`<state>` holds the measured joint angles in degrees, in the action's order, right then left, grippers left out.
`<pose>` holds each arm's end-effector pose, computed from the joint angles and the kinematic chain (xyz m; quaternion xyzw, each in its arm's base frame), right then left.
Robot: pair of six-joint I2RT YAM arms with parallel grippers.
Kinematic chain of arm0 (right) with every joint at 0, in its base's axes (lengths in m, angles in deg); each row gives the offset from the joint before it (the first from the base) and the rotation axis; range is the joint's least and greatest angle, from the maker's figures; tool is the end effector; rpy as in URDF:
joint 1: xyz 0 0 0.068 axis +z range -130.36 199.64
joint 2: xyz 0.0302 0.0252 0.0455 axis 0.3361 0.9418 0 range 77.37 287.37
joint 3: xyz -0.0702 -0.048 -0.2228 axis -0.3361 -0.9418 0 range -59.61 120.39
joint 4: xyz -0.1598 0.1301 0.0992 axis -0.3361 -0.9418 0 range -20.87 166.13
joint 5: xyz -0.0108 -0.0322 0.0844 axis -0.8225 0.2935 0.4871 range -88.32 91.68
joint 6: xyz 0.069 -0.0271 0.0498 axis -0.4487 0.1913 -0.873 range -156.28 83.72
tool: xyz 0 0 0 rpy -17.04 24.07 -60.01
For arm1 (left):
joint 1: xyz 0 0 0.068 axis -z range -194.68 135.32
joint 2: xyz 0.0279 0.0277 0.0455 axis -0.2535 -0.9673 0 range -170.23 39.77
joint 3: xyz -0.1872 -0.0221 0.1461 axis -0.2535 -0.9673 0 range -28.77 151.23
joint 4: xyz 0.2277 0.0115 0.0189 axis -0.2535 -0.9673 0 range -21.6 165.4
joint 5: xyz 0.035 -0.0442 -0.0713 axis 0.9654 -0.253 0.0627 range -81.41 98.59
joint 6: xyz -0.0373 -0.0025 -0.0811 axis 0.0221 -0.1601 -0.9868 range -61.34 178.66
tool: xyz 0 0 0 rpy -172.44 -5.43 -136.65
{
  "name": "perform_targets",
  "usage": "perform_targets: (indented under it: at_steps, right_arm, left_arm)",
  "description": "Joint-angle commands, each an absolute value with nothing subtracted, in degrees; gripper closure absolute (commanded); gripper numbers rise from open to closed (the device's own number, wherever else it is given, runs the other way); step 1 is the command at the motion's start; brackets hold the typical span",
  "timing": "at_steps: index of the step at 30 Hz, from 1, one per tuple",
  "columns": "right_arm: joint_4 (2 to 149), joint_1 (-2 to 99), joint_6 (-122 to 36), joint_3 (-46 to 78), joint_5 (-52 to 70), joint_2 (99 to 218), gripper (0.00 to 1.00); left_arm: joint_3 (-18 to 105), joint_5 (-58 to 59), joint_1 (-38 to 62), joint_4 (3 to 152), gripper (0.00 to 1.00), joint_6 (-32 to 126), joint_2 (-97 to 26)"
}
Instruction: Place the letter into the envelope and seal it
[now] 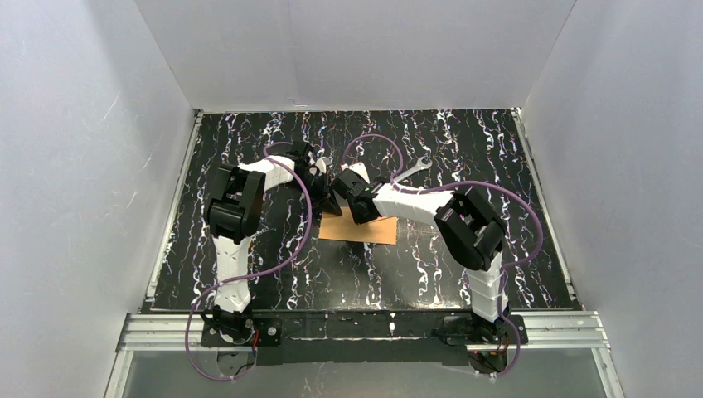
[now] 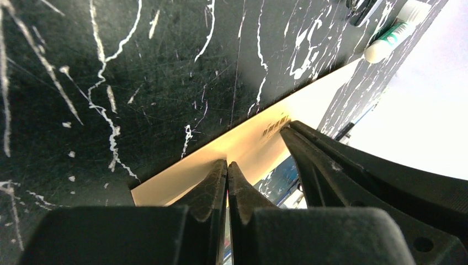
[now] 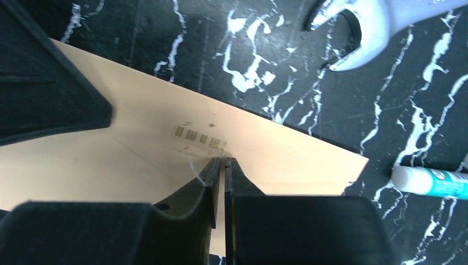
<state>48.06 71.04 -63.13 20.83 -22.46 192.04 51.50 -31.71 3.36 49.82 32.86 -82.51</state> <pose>0.2692 0.2850 0.1228 -0.1529 0.9384 -0.0098 0.3097 0.3542 -0.1696 0.0862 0.0045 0.9233 -0.3815 0.0430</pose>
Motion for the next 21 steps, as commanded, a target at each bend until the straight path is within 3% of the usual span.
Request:
perform_targets:
  at_steps: [1,12,18,21]
  right_arm:
    - [42.2,70.5,-63.4,18.0,-26.6,190.3,0.84]
    - [39.4,69.8,-62.1,13.7,-28.6,183.2,0.85]
    - [38.7,68.4,-65.1,9.8,-23.6,174.0,0.81]
    - [39.1,68.0,-68.4,4.3,-23.7,170.1,0.82]
  left_arm:
    - [51.5,-21.6,3.1,45.8,1.0,37.5,-84.2]
    - [54.8,-25.8,3.0,44.7,0.98,37.6,-82.7]
    - [57.8,-31.5,3.2,44.2,0.79,37.7,-77.1]
    - [57.5,-28.6,3.1,43.0,0.71,37.9,-72.4]
